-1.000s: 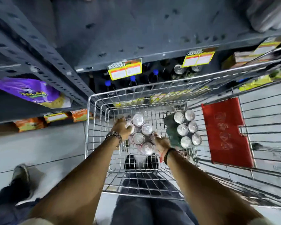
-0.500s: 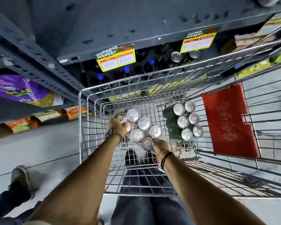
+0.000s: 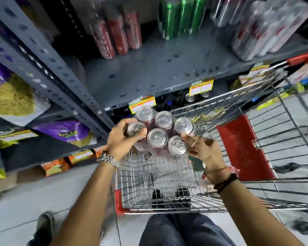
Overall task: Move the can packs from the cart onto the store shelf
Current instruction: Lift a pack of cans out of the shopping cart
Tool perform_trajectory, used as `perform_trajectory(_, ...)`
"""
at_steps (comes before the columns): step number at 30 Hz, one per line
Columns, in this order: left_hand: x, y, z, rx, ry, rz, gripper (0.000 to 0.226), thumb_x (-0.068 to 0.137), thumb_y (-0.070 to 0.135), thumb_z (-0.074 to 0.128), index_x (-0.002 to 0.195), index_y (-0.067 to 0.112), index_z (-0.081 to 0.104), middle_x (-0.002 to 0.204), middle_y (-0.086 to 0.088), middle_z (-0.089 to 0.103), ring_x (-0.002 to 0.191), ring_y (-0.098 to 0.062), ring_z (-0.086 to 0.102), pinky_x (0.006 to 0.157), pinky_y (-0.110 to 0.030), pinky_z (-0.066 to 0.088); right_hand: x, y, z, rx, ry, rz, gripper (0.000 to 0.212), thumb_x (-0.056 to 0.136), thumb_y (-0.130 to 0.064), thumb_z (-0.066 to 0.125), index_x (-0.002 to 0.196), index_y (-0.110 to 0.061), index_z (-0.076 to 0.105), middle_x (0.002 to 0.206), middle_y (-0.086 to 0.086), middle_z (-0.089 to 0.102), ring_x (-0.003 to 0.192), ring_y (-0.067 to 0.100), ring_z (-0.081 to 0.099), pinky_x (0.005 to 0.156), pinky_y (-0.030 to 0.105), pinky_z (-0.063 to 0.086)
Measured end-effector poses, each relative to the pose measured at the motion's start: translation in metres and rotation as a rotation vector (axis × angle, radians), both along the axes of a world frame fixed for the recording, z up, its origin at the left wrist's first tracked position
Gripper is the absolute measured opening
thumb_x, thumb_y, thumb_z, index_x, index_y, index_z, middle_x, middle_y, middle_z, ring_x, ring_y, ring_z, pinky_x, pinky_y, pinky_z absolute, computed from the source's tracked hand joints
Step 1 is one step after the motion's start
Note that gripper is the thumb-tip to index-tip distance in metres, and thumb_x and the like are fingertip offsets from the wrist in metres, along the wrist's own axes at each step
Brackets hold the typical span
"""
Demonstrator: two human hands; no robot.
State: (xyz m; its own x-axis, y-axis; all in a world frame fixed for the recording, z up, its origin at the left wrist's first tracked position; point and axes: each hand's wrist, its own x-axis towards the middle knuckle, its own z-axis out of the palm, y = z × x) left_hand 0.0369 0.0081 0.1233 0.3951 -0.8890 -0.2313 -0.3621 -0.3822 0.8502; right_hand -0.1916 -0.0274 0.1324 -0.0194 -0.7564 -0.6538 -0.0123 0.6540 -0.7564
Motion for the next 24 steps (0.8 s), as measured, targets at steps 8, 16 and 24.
perform_trajectory(8, 0.032, -0.071, 0.092, -0.259, 0.122, 0.134, 0.044, 0.068, 0.015, 0.079, 0.107, 0.006, 0.06, 0.094, -0.003, 0.067, 0.088, -0.014, 0.061, 0.087, -0.031, 0.05, 0.038, -0.072, 0.097, -0.304, -0.132, 0.073, 0.026, 0.073, -0.018, 0.077, 0.082, 0.005, 0.071, 0.069, 0.008, 0.069, 0.064, 0.015, 0.064, 0.062, 0.026, 0.056)
perform_trajectory(16, 0.052, -0.142, 0.109, -0.264, 0.033, 0.27, 0.024, 0.078, 0.012, 0.068, 0.096, 0.016, 0.053, 0.09, -0.007, 0.053, 0.079, -0.016, 0.05, 0.06, -0.011, 0.041, 0.098, -0.175, 0.082, -0.353, 0.057, 0.071, 0.058, 0.05, -0.047, 0.082, 0.084, -0.001, 0.067, 0.096, 0.018, 0.073, 0.094, 0.033, 0.069, 0.087, 0.051, 0.056)
perform_trajectory(24, 0.074, -0.176, 0.077, -0.248, 0.152, 0.432, 0.018, 0.077, 0.0, 0.065, 0.073, 0.014, 0.054, 0.082, -0.006, 0.05, 0.079, -0.015, 0.047, 0.074, -0.02, 0.041, 0.129, -0.213, 0.066, -0.359, 0.131, 0.119, 0.043, 0.055, -0.047, 0.081, 0.063, -0.012, 0.058, 0.072, 0.004, 0.067, 0.089, 0.03, 0.07, 0.085, 0.047, 0.057)
